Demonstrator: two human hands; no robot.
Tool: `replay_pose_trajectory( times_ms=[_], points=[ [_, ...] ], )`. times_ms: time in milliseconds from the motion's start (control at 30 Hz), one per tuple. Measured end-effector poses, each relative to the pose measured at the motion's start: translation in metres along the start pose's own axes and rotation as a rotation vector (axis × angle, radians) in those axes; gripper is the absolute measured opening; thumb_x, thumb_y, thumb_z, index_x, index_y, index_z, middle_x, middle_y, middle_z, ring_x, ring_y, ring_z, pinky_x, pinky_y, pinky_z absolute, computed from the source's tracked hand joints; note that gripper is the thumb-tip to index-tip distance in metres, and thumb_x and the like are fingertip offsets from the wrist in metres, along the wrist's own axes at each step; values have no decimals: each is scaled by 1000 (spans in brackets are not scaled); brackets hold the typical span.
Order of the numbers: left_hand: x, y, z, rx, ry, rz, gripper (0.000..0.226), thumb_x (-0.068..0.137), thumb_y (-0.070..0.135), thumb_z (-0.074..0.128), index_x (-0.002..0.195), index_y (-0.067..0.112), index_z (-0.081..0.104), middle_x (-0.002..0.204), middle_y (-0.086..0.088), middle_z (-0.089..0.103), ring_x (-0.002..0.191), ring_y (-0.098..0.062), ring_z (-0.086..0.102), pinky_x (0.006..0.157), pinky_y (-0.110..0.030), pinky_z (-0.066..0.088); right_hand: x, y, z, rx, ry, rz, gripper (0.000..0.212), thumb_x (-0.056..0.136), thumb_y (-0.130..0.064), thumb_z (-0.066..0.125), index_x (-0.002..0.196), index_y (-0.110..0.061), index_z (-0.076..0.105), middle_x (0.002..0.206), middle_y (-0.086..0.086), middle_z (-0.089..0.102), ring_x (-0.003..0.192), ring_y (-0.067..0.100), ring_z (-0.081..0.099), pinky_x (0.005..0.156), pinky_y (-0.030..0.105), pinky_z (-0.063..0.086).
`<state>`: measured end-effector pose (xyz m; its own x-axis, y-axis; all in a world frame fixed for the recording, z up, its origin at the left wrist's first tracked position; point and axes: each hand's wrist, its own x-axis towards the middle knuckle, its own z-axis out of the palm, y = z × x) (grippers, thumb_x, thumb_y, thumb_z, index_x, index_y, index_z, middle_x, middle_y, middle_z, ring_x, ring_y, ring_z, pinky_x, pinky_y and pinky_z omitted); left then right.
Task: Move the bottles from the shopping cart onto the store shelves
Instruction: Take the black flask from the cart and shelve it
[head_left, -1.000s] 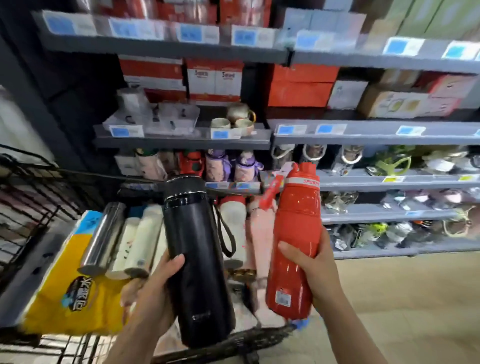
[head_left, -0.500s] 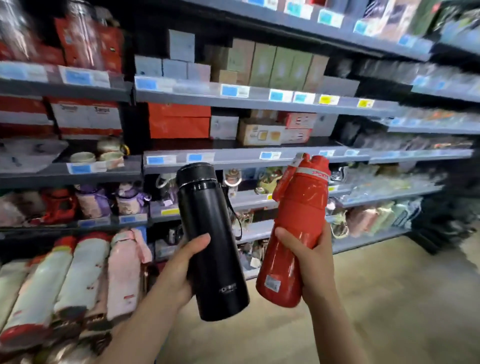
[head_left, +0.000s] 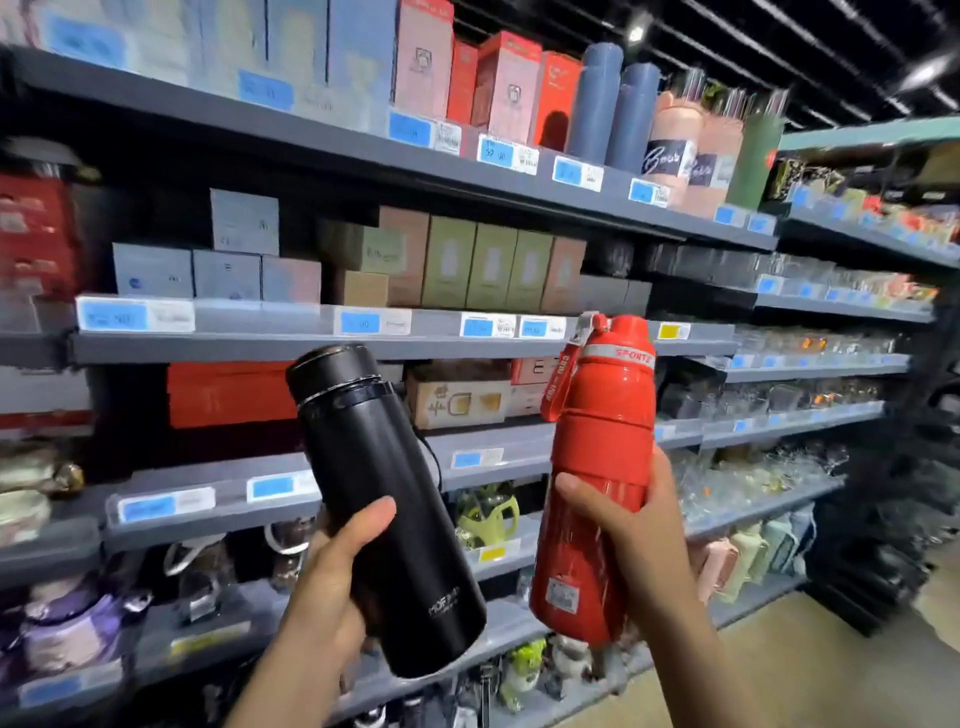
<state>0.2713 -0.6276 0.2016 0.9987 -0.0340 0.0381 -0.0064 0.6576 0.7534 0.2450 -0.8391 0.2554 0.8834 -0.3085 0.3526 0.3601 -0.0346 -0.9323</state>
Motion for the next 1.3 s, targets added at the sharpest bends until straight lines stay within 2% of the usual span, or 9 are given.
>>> replay_pose_trajectory(
  times_ms=[133, 267, 400, 500, 667, 933, 1033, 1133, 1300],
  points=[
    [59, 21, 22, -19, 43, 123, 124, 0, 40, 94, 117, 14, 61, 84, -5, 75, 70, -20, 72, 57, -34, 58, 83, -20, 20, 66, -40, -113, 86, 42, -40, 83, 119, -23, 49, 98, 9, 66, 73, 18, 69, 59, 29, 55],
    [98, 45, 42, 6, 82, 239, 94, 24, 30, 85, 113, 12, 58, 84, -6, 75, 68, -19, 72, 54, -33, 57, 154, -47, 45, 160, -108, -205, 88, 44, -35, 84, 122, -16, 48, 96, 10, 66, 73, 23, 68, 60, 36, 57],
    [120, 81, 55, 123, 163, 385, 112, 16, 34, 91, 121, 19, 57, 103, -6, 74, 86, -22, 73, 65, -37, 57, 223, -86, 81, 308, -232, -279, 76, 56, -21, 82, 124, -6, 51, 92, 11, 64, 69, 19, 63, 61, 35, 54],
    [126, 107, 68, 179, 202, 510, 96, 26, 32, 88, 117, 22, 60, 105, -6, 74, 91, -25, 72, 75, -41, 55, 277, -120, 110, 450, -388, -244, 75, 59, -22, 78, 127, -5, 51, 91, 14, 64, 65, 23, 63, 59, 37, 55],
    [135, 147, 101, 257, 282, 696, 79, 38, 19, 84, 114, 23, 62, 92, -2, 76, 73, -17, 73, 54, -33, 56, 360, -184, 161, 581, -554, -140, 97, 44, -33, 86, 131, -8, 50, 102, 17, 69, 71, 28, 69, 59, 37, 56],
    [150, 170, 132, 373, 385, 876, 68, 51, 21, 83, 116, 22, 62, 104, -5, 74, 85, -21, 73, 66, -35, 55, 439, -217, 213, 728, -564, -184, 83, 56, -30, 82, 127, -6, 45, 109, 15, 65, 83, 27, 67, 73, 41, 59],
    [145, 168, 134, 437, 417, 905, 72, 47, 18, 86, 115, 23, 63, 102, -3, 74, 86, -21, 73, 65, -34, 55, 451, -209, 228, 662, -350, -338, 66, 68, -26, 83, 119, -12, 42, 103, 4, 62, 81, 16, 63, 66, 27, 52],
    [135, 161, 127, 462, 434, 925, 80, 36, 33, 84, 113, 23, 64, 98, -4, 75, 84, -22, 73, 58, -30, 57, 467, -200, 246, 384, -189, -512, 85, 56, -38, 87, 121, -11, 40, 121, 10, 55, 101, 23, 59, 85, 35, 51],
    [133, 144, 111, 449, 521, 891, 79, 34, 34, 84, 110, 21, 65, 96, -5, 75, 79, -21, 73, 55, -28, 56, 478, -182, 264, -117, -318, -489, 101, 48, -45, 90, 128, -12, 38, 126, 11, 54, 107, 31, 59, 92, 45, 50]
  ],
)
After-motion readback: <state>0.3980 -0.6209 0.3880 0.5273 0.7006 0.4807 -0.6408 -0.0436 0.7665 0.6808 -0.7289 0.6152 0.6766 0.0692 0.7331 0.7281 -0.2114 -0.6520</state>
